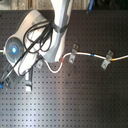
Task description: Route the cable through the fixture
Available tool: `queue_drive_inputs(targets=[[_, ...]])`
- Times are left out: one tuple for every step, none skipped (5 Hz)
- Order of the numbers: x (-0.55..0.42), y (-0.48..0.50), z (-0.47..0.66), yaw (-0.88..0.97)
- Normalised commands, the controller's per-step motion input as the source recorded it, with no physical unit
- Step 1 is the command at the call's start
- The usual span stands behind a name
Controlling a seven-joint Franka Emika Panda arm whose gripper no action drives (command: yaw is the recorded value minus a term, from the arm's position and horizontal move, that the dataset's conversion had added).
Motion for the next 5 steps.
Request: queue_drive_inputs(targets=[[-0.268, 0.002, 0.22, 0.0], [0.0, 0.0, 0.02, 0.0], [-0.045, 0.067, 0.22, 0.04], [0.005, 0.002, 0.22, 0.04], [0.001, 0.001, 0.07, 0.03]])
